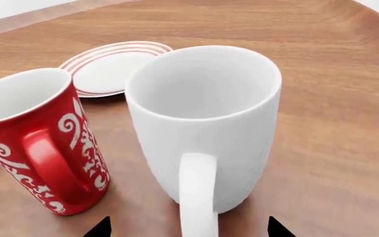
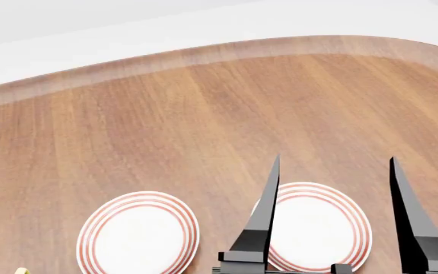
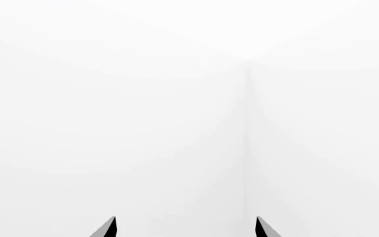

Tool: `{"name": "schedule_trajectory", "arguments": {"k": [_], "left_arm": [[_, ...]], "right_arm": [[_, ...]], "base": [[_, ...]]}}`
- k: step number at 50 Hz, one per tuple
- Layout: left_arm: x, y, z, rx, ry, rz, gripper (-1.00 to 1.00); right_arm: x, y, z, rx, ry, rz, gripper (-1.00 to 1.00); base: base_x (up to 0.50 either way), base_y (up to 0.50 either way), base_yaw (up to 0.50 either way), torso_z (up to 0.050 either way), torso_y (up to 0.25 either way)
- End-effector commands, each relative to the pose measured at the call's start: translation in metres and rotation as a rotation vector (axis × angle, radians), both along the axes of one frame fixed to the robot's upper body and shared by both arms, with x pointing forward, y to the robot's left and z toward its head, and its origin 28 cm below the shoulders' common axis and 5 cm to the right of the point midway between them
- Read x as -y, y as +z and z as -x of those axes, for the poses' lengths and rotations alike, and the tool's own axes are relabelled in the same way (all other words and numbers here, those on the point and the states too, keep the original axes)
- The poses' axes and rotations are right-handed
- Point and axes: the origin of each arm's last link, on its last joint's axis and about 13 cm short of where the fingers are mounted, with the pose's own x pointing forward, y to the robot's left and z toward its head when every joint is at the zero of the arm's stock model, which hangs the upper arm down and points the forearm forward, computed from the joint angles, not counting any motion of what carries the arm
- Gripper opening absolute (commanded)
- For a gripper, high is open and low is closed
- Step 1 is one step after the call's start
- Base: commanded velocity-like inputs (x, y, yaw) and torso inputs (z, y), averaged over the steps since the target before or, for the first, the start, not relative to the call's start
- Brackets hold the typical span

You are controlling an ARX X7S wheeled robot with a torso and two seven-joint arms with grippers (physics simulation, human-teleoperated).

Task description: Put the white mug on the left plate.

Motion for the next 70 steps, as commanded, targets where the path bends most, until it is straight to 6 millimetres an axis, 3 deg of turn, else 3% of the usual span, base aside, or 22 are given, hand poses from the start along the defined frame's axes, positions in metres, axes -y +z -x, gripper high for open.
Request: {"name": "schedule_trajectory", "arguments": {"k": [1, 13, 14, 38, 70], "left_arm": [[0.005, 0.000, -0.004, 0.006, -0.016, 0.011, 1.00], [0.009, -0.004, -0.004, 0.006, -0.023, 0.012, 1.00], [0.009, -0.002, -0.003, 0.010, -0.020, 0.015, -1.00], [0.006, 0.001, -0.004, 0.031, -0.014, 0.012, -1.00], [0.010, 0.058, -0.021, 0.154, -0.035, 0.105, -1.00]], "right_arm": [[0.001, 0.001, -0.002, 0.006, -0.004, 0.002, 1.00], [0.002, 0.001, -0.002, 0.007, -0.007, 0.000, 1.00], [0.002, 0.001, -0.001, 0.008, -0.007, 0.000, 1.00], [0.001, 0.002, -0.001, 0.011, -0.002, 0.002, 1.00], [0.001, 0.005, 0.001, 0.020, -0.003, 0.001, 1.00]], "base": [[0.00, 0.00, 0.00, 0.000, 0.000], [0.00, 0.00, 0.00, 0.000, 0.000], [0.00, 0.00, 0.00, 0.000, 0.000], [0.00, 0.00, 0.00, 0.000, 0.000], [0.00, 0.00, 0.00, 0.000, 0.000]]}}
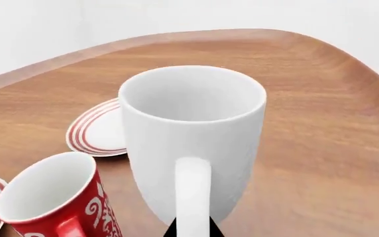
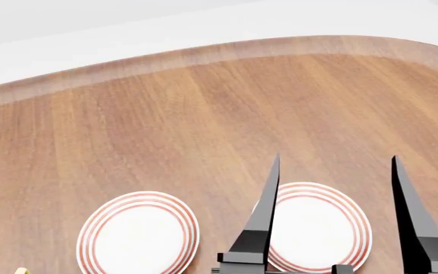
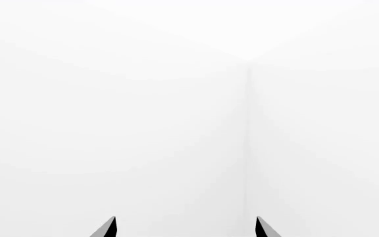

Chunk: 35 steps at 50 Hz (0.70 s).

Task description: Put the white mug on the left plate.

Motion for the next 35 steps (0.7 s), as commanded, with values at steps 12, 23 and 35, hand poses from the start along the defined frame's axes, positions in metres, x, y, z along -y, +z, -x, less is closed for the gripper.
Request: {"name": "schedule_trajectory", "arguments": {"k": [12, 23, 35], "left_arm": [[0.002, 0.039, -0.022, 0.074, 0.015, 0.089, -1.00], [-0.002, 0.055, -0.031, 0.102, 0.035, 0.115, -1.00], [-0.008, 0.072, -0.050, 0.120, 0.089, 0.159, -1.00]], "right_arm": [[0.001, 0.003, 0.000, 0.014, -0.003, 0.002, 1.00], [0.000, 0.005, 0.000, 0.018, -0.001, 0.004, 1.00], [0.000, 0.005, 0.000, 0.020, 0.001, 0.005, 1.00]], "base": [[0.00, 0.00, 0.00, 0.000, 0.000], [0.00, 0.00, 0.00, 0.000, 0.000], [0.00, 0.00, 0.00, 0.000, 0.001]]}}
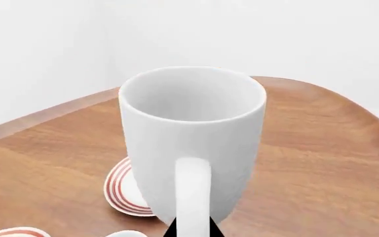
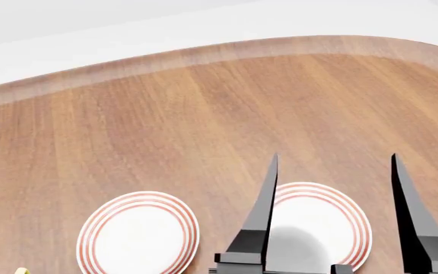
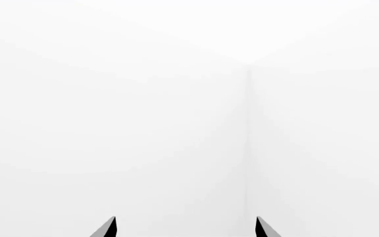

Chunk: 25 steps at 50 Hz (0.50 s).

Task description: Put the white mug on the left plate.

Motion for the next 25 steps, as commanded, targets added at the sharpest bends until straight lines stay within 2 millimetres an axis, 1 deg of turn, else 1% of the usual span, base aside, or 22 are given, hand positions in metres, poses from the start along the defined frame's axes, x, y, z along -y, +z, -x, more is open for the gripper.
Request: {"name": "schedule_trajectory", "arguments": {"k": [1, 4, 14, 20, 21, 25], "left_arm": [[-0.003, 0.018, -0.019, 0.039, 0.034, 0.057, -1.00], [-0.005, 0.022, -0.021, 0.041, 0.045, 0.063, -1.00], [-0.015, 0.034, -0.042, 0.058, 0.109, 0.090, -1.00], [-0.020, 0.040, -0.050, 0.065, 0.141, 0.100, -1.00], [-0.023, 0.042, -0.055, 0.068, 0.158, 0.107, -1.00], [-0.027, 0.048, -0.063, 0.072, 0.186, 0.118, -1.00]], "right_arm": [[0.001, 0.002, -0.001, 0.011, -0.002, 0.002, 1.00], [0.001, 0.002, -0.002, 0.011, -0.001, 0.003, 1.00], [0.001, 0.002, -0.002, 0.011, 0.000, 0.002, 1.00], [0.001, 0.002, -0.002, 0.010, 0.001, 0.001, 1.00], [0.001, 0.002, -0.002, 0.010, 0.001, 0.002, 1.00], [0.001, 0.002, -0.002, 0.010, 0.002, 0.001, 1.00]], "base": [[0.00, 0.00, 0.00, 0.000, 0.000], [0.00, 0.00, 0.00, 0.000, 0.000], [0.00, 0.00, 0.00, 0.000, 0.000], [0.00, 0.00, 0.00, 0.000, 0.000], [0.00, 0.00, 0.00, 0.000, 0.000], [0.00, 0.00, 0.00, 0.000, 0.000]]}}
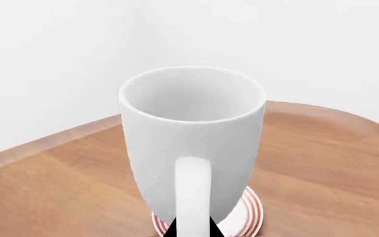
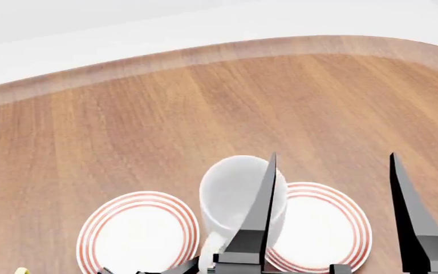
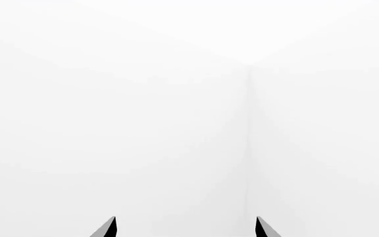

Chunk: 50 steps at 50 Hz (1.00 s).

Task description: Put the white mug on the left plate.

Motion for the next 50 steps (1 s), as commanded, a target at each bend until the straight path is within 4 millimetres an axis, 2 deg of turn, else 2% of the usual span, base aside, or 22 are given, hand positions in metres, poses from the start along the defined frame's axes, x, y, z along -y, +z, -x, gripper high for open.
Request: {"name": "schedule_trajectory", "arguments": {"k": [1, 30, 41, 50], "left_arm": [[-0.012, 0.018, -0.026, 0.037, 0.077, 0.053, -1.00], [-0.055, 0.032, -0.102, 0.061, 0.366, 0.099, -1.00], [-0.071, 0.044, -0.133, 0.085, 0.467, 0.102, -1.00], [-0.082, 0.036, -0.157, 0.071, 0.545, 0.064, -1.00]], "right_arm": [[0.001, 0.001, -0.002, 0.008, -0.001, 0.001, 1.00], [0.001, 0.000, -0.003, 0.002, -0.003, 0.000, 1.00], [0.001, 0.000, -0.003, 0.003, -0.003, 0.002, 1.00], [0.001, 0.000, -0.003, 0.000, -0.001, 0.002, 1.00]], "base": [[0.00, 0.00, 0.00, 0.000, 0.000], [0.00, 0.00, 0.00, 0.000, 0.000], [0.00, 0.00, 0.00, 0.000, 0.001], [0.00, 0.00, 0.00, 0.000, 0.000]]}}
